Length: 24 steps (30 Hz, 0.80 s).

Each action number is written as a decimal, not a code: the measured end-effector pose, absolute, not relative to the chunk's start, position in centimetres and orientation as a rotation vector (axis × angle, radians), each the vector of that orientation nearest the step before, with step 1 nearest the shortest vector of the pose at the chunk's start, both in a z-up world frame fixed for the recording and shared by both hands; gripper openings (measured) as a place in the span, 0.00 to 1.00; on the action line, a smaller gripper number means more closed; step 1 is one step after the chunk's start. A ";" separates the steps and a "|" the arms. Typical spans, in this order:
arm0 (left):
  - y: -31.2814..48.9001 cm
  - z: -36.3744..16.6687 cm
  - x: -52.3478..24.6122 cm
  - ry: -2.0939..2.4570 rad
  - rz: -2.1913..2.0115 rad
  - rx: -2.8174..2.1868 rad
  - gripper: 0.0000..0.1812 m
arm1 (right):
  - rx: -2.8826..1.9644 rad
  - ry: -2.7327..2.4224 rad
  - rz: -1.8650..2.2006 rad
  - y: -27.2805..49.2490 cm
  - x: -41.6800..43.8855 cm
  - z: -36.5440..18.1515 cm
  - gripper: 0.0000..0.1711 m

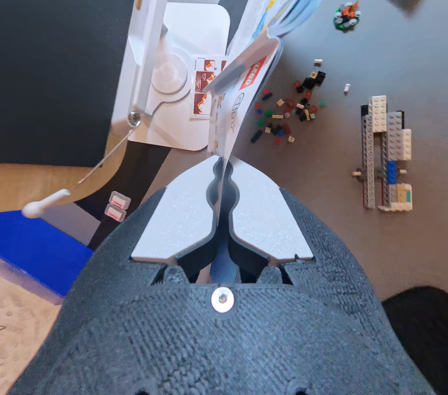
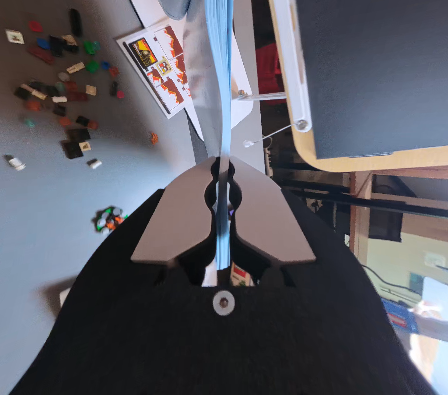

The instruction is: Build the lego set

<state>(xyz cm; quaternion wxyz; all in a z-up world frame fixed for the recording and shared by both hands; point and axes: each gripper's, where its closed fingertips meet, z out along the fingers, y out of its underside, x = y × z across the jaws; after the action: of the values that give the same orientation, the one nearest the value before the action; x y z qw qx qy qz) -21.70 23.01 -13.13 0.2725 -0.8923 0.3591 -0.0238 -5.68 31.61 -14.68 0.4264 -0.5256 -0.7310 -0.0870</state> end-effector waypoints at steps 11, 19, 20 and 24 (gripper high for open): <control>27.2 -0.6 -23.3 1.101 -0.106 -2.415 0.01 | -1.457 -2.118 -0.193 37.1 -7.6 -1.5 0.03; 32.4 -0.5 -26.0 1.052 0.029 -2.395 0.05 | -1.408 -2.014 -0.441 44.7 -11.2 -0.8 0.13; 32.9 -0.5 -26.9 1.056 0.118 -2.383 0.05 | -1.380 -1.991 -0.491 45.3 -11.5 -0.7 0.14; 33.9 -1.2 -28.0 1.055 0.250 -2.341 0.08 | -1.273 -1.933 -0.649 46.7 -12.3 -1.0 0.15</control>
<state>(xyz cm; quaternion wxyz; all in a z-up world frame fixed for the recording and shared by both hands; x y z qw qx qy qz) -28.03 33.93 -1.17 0.2772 -0.8719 0.3928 0.0933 -12.30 46.71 -1.03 0.3606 -0.4940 -0.7499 -0.2519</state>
